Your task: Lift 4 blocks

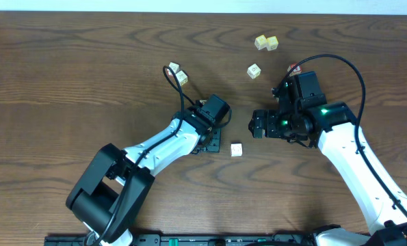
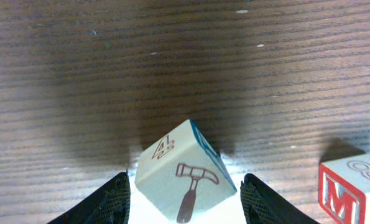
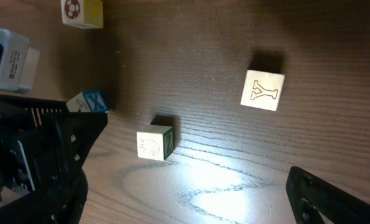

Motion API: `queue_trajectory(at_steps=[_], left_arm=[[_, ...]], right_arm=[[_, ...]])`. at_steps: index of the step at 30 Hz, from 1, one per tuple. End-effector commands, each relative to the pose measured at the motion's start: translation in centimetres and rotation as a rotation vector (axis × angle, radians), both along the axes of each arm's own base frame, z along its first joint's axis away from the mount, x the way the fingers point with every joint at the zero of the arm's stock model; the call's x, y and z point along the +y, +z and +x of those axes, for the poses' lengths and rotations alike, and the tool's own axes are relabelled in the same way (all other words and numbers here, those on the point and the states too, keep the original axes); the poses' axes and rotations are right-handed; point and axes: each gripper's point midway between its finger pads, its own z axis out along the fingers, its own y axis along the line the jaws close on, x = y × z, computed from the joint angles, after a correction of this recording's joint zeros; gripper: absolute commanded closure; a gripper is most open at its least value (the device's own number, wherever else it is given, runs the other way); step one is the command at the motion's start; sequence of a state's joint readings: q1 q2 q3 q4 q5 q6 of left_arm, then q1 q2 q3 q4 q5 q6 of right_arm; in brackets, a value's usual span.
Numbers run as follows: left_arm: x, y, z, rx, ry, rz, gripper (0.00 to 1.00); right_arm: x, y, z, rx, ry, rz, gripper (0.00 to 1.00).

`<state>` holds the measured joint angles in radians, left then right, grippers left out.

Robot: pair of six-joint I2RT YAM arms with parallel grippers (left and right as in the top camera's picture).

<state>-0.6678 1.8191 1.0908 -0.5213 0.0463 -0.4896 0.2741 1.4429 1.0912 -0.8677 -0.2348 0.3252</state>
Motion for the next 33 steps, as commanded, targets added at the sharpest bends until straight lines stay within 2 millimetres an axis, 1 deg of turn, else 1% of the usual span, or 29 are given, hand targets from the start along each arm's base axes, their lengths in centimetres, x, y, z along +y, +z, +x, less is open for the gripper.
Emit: queue_trajectory(at_steps=[1,4,5,6,7,12,15,18,20,24,28,33], left_arm=[[0.0,3.5,1.4,-0.07,0.015,-0.05,0.42],[0.8,5.8,1.5,-0.102,0.037,-0.074,0.42],[1.3,6.7,1.4,-0.105,0.068,-0.084,0.43],[1.5,6.8,1.1,-0.096,0.092,-0.085,0.44],[1.7,6.8,0.9,-0.081,0.118,-0.084,0.47],[1.5,4.4,-0.1,-0.001,0.276,-0.081,0.48],[0.6,2.4,-0.3,0.038,0.366,-0.082,0.48],[-0.6,0.8,-0.1,0.048,0.399,-0.092,0.48],[-1.1,0.1,0.1,0.044,0.394,-0.098,0.48],[-1.5,-0.3,0.9,0.019,0.396,-0.109,0.47],[-0.7,-0.4,1.7,-0.031,0.416,-0.071,0.47],[-0.2,-0.7,1.9,-0.048,0.426,-0.043,0.48]], right_arm=[[0.3,0.5,0.3,-0.009,0.004,0.001,0.01],[0.3,0.5,0.3,-0.007,0.004,0.001,0.01],[0.3,0.5,0.3,-0.008,0.004,0.001,0.01],[0.3,0.5,0.3,-0.009,0.004,0.002,0.01],[0.3,0.5,0.4,-0.012,0.004,0.002,0.01],[0.4,0.6,0.6,-0.025,0.004,0.006,0.01],[0.4,0.7,0.7,-0.026,0.004,0.007,0.01],[0.4,0.6,0.6,-0.023,0.004,0.005,0.01],[0.3,0.6,0.6,-0.023,0.002,-0.001,0.01],[-0.5,0.3,0.6,-0.023,-0.014,-0.045,0.01],[-0.9,0.3,0.7,-0.027,-0.022,-0.067,0.01],[-0.9,0.3,0.7,-0.028,-0.022,-0.066,0.01]])
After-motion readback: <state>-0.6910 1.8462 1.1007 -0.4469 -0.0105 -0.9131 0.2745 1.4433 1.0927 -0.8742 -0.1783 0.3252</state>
